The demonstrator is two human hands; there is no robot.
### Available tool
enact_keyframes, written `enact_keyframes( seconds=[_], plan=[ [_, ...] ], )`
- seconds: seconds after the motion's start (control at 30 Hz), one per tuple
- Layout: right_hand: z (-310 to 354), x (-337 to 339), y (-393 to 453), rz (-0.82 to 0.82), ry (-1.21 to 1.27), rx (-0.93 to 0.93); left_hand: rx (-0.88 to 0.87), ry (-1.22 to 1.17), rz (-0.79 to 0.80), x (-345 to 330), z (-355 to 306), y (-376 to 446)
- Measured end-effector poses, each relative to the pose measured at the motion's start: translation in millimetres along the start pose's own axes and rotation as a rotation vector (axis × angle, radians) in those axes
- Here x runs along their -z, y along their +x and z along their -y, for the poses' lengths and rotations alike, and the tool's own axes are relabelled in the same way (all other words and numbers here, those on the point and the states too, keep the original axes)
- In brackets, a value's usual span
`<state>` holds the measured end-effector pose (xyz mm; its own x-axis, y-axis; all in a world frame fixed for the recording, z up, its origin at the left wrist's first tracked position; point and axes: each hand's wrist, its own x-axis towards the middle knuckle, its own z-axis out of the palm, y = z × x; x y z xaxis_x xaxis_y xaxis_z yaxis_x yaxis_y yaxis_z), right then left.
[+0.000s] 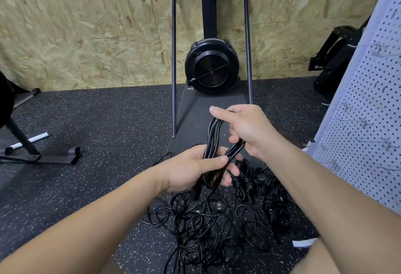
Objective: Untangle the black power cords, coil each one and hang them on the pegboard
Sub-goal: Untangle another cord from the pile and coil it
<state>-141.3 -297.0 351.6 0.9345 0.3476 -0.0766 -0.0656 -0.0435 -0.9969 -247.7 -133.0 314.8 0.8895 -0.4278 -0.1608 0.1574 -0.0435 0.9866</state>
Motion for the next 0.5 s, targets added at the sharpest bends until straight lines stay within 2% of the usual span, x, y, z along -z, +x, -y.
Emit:
enact_keyframes(
  seconds=[0.1, 0.2, 0.33, 0.4, 0.5],
  plan=[
    [-1.4, -5.8, 3.2, -0.071, -0.033, 0.051, 0.037, -0.178, 0.043, 1.2, 0.6, 0.5],
    [-5.2, -8.5, 7.7, -0.059, 0.015, 0.07, 0.054, -0.296, -0.039, -4.9, 8.1, 5.5],
    [-11.9, -10.1, 9.4, -0.004, 0.095, 0.076, 0.047, -0.163, -0.098, -2.5, 10.8, 9.8],
    [-14.0, -11.2, 7.9, 0.032, 0.119, 0.136, 0.027, -0.139, -0.131, 0.9, 10.2, 9.1],
    [-20.7, -14.1, 7.9, 0.127, 0.176, 0.14, -0.02, -0.142, -0.287, 9.7, 12.2, 11.1]
  ],
)
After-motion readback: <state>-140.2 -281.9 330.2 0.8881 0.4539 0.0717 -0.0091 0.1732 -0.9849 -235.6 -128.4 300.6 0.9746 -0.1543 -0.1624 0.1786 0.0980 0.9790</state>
